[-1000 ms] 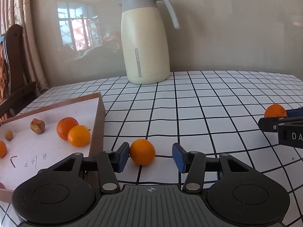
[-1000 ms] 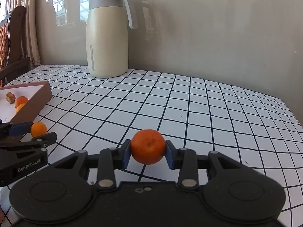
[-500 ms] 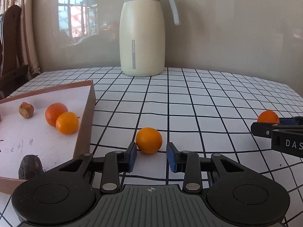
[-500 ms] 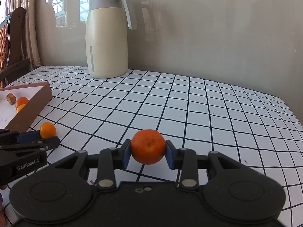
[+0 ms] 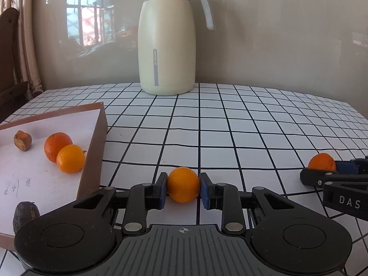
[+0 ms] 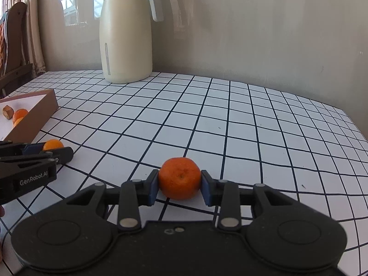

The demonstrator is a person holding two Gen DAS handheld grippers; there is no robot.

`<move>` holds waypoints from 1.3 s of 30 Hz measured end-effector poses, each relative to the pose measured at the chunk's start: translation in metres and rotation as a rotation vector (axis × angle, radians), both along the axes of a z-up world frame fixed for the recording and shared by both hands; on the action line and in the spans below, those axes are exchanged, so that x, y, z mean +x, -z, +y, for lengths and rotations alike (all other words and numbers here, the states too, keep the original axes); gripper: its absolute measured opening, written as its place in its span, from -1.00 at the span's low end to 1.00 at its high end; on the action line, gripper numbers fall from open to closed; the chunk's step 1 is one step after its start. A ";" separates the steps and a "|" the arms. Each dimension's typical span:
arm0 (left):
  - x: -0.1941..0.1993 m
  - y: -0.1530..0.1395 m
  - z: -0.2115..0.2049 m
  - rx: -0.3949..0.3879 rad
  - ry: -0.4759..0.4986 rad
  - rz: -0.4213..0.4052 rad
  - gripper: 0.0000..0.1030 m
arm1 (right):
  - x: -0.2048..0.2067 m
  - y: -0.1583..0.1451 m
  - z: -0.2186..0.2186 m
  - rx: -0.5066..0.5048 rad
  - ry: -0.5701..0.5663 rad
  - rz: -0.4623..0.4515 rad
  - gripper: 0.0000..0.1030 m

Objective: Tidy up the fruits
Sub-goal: 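Grasp the small orange kumquat with the left tool while the right tool holds the mandarin, then carry both held fruits over the white tray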

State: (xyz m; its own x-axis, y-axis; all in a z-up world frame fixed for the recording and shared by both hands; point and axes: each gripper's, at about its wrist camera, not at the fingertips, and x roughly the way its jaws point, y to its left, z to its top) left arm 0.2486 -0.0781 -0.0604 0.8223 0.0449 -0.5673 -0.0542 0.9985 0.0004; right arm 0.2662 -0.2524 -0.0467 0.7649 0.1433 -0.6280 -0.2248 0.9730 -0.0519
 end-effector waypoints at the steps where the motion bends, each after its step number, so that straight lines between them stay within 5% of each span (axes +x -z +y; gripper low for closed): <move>1: 0.001 0.000 0.001 -0.003 0.000 0.000 -0.43 | 0.000 0.000 0.000 -0.003 -0.001 -0.002 -0.44; 23: -0.057 -0.038 0.006 -0.013 0.090 -0.132 -0.43 | -0.062 -0.039 0.024 -0.022 -0.012 -0.143 -0.45; 39: -0.120 -0.074 0.064 0.029 0.022 -0.248 -0.43 | -0.105 -0.066 0.073 0.001 -0.114 -0.233 -0.44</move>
State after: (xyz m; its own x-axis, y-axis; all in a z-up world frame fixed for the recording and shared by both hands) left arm 0.1283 -0.0141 0.0140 0.9372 0.0393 -0.3466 -0.0349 0.9992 0.0189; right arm 0.1608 -0.1794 0.0189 0.8681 0.2369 -0.4362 -0.3147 0.9423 -0.1144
